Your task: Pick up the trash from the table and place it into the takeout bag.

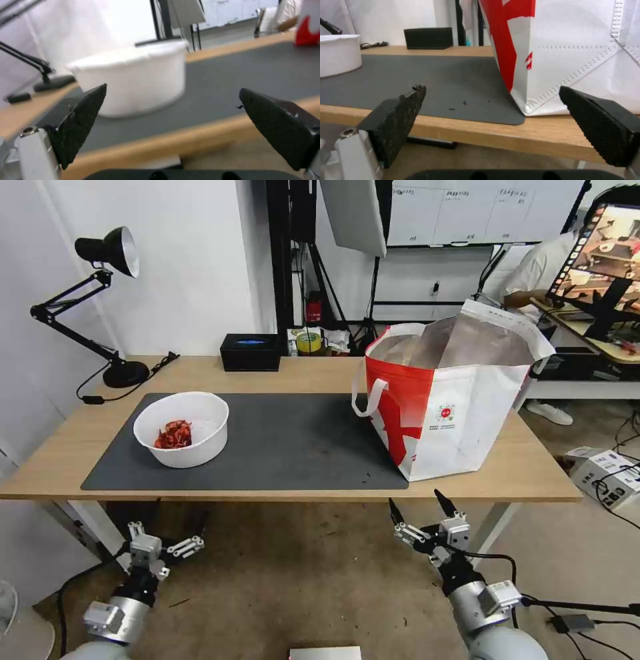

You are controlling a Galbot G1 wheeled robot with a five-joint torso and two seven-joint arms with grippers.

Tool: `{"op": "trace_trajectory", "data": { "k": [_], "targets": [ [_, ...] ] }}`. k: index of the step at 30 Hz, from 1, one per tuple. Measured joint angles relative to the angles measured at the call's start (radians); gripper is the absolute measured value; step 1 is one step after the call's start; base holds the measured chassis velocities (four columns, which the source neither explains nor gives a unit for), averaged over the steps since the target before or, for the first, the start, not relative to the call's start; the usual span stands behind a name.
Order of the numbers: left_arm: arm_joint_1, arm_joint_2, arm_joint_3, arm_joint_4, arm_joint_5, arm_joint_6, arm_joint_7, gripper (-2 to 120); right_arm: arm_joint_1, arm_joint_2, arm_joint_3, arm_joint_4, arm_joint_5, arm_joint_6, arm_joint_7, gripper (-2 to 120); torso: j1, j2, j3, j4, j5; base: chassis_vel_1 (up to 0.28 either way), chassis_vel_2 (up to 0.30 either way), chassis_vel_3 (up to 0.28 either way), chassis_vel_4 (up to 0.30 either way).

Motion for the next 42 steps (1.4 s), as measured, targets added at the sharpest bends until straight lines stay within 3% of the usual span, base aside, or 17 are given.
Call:
{"op": "trace_trajectory", "data": {
  "k": [4,7,8,11,12,14,18,22,27,30,31,34,35,38,42],
  "targets": [
    [-0.019,0.047,-0.014,-0.037,-0.054,0.064,-0.021,100,0.000,0.000,0.000,0.000,0.000,0.000,0.000,100,0.000,0.000,0.000,0.0001,0.0001,0.000,0.000,0.000,0.000],
    [-0.082,0.138,-0.011,-0.080,-0.142,0.180,-0.079,100,0.000,0.000,0.000,0.000,0.000,-0.001,0.000,100,0.000,0.000,0.000,0.0000,-0.0001,0.000,0.000,0.000,0.000],
    [-0.082,0.138,-0.011,-0.080,-0.142,0.180,-0.079,100,0.000,0.000,0.000,0.000,0.000,-0.001,0.000,100,0.000,0.000,0.000,0.0000,-0.0001,0.000,0.000,0.000,0.000],
    [-0.150,0.237,-0.014,-0.105,-0.229,0.294,-0.109,100,0.001,0.000,0.000,0.001,0.000,-0.001,0.000,100,0.000,0.000,0.000,0.0000,0.0000,0.000,0.000,0.000,0.000],
    [-0.150,0.237,-0.014,-0.105,-0.229,0.294,-0.109,100,0.001,0.000,0.000,0.001,0.000,-0.001,0.000,100,0.000,0.000,0.000,0.0000,0.0000,0.000,0.000,0.000,0.000],
    [-0.222,0.332,-0.005,-0.110,-0.328,0.392,-0.152,100,0.001,0.000,0.000,0.001,0.000,-0.001,0.000,100,0.000,0.000,0.000,-0.0001,-0.0002,0.000,0.000,0.000,0.000],
    [-0.268,0.400,-0.001,-0.108,-0.415,0.472,-0.173,100,0.001,0.000,0.000,0.000,0.000,-0.001,0.000,100,0.000,0.000,0.000,-0.0002,0.0000,0.000,0.000,0.000,0.000],
    [-0.323,0.502,-0.017,-0.091,-0.611,0.624,-0.209,100,0.001,0.000,0.000,0.001,0.000,-0.001,0.000,100,0.000,0.000,0.000,0.0002,0.0001,0.000,0.000,0.000,0.000],
    [-0.432,0.541,0.040,-0.049,-0.746,0.714,-0.275,100,0.001,0.000,0.000,0.001,0.000,-0.001,0.000,100,0.000,0.000,0.000,0.0001,-0.0002,0.000,0.000,0.000,0.000],
    [-0.564,0.569,0.117,0.004,-0.857,0.798,-0.321,100,0.001,0.000,0.000,0.001,0.000,-0.001,0.000,100,0.000,0.000,0.000,-0.0002,-0.0001,0.000,0.000,0.000,0.000],
    [-0.564,0.569,0.117,0.004,-0.857,0.798,-0.321,100,0.001,0.000,0.000,0.001,0.000,-0.001,0.000,100,0.000,0.000,0.000,-0.0002,-0.0001,0.000,0.000,0.000,0.000],
    [-0.633,0.587,0.142,0.050,-0.936,0.921,-0.361,100,0.001,0.000,0.000,0.001,0.000,-0.001,0.000,100,0.000,0.000,0.000,-0.0001,-0.0001,0.000,0.000,0.000,0.000],
    [-0.633,0.587,0.142,0.050,-0.936,0.921,-0.361,100,0.001,0.000,0.000,0.001,0.000,-0.001,0.000,100,0.000,0.000,0.000,-0.0001,-0.0001,0.000,0.000,0.000,0.000],
    [-0.675,0.594,0.146,0.089,-1.035,1.048,-0.470,100,0.001,0.000,0.000,0.000,0.000,-0.001,0.000,100,0.000,0.000,0.000,0.0000,-0.0001,0.000,0.000,0.000,0.000],
    [-0.698,0.599,0.146,0.129,-1.144,1.094,-0.529,100,0.001,0.000,0.000,0.000,0.000,-0.001,0.000,100,0.000,0.000,0.000,0.0001,-0.0001,0.000,0.000,0.000,0.000]
  ]
}}
